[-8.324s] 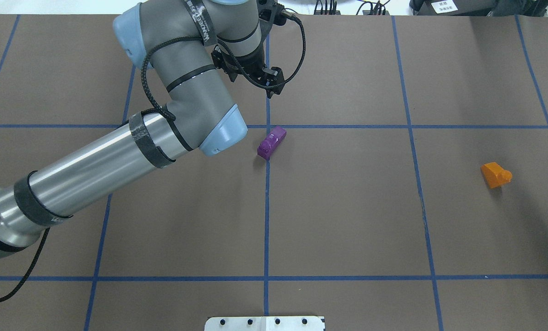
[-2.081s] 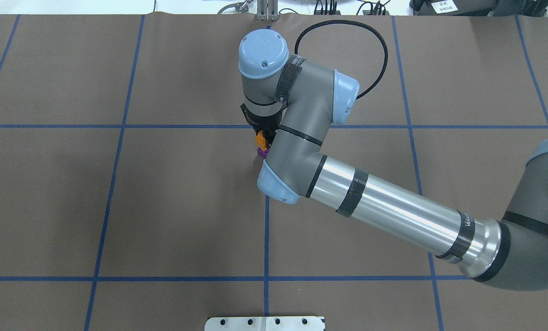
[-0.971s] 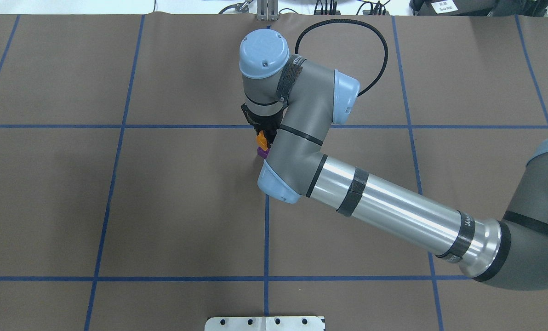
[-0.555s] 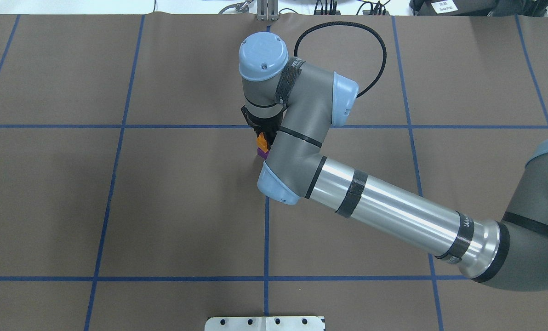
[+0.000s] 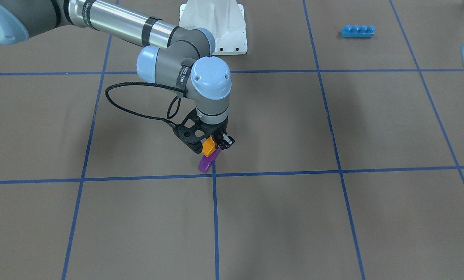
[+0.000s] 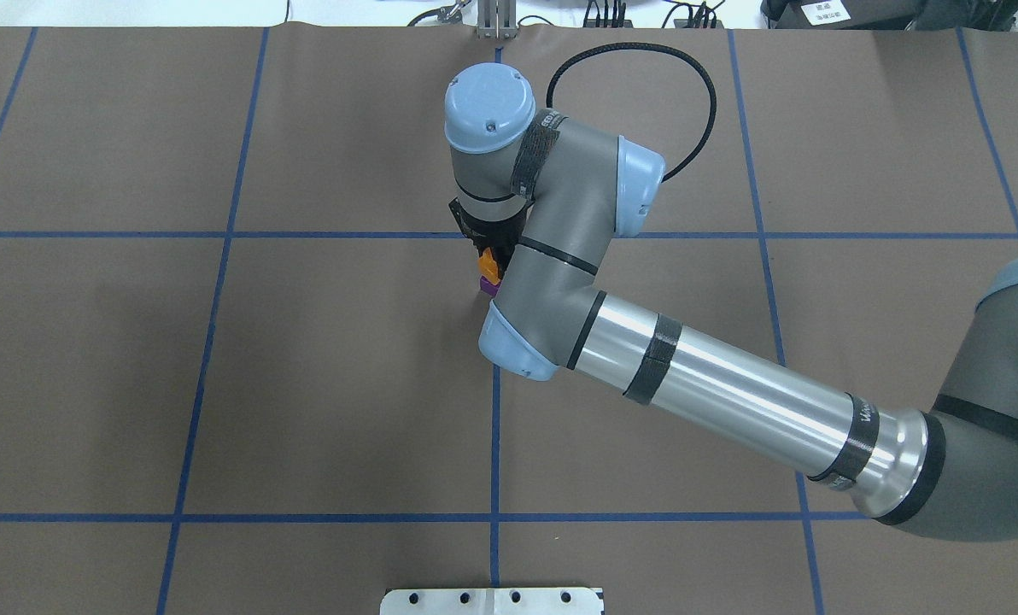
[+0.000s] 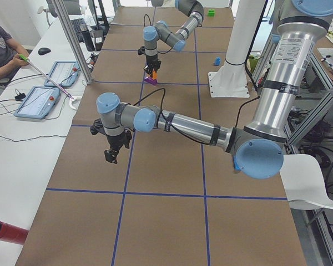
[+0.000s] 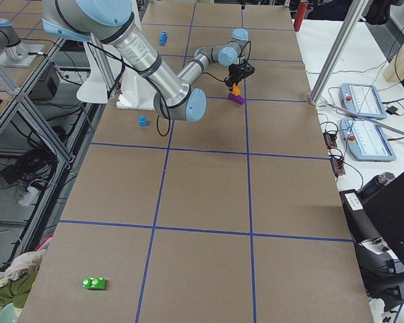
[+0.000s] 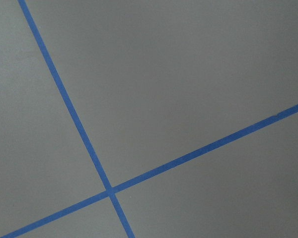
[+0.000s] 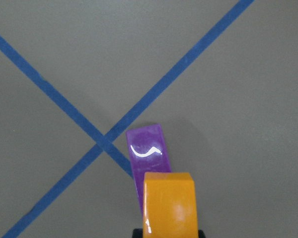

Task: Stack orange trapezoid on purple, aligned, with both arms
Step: 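Lower and align the orange trapezoid onto the purple one with the right gripper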

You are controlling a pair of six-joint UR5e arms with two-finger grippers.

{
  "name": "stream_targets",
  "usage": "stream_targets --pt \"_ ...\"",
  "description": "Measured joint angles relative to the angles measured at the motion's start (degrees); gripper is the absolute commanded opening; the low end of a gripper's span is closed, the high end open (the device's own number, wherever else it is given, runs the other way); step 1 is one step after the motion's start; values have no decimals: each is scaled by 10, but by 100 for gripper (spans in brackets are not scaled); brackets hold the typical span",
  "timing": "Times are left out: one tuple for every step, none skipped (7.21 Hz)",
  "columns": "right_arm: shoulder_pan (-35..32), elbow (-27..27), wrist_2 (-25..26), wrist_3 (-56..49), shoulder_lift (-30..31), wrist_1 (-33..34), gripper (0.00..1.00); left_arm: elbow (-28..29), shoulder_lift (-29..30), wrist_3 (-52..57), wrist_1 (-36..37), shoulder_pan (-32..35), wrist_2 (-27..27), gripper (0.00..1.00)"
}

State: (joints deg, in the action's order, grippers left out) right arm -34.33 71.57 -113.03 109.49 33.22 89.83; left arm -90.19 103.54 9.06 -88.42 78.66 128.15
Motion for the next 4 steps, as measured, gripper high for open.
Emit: stream_targets --pt "1 -1 0 -1 0 0 0 0 0 0 0 0 0 100" --pt "2 -1 0 -2 0 -1 0 0 0 0 0 0 0 100" --pt "2 -2 1 -7 0 -1 0 0 0 0 0 0 0 100" --pt "2 -3 2 -16 0 -1 0 0 0 0 0 0 0 100"
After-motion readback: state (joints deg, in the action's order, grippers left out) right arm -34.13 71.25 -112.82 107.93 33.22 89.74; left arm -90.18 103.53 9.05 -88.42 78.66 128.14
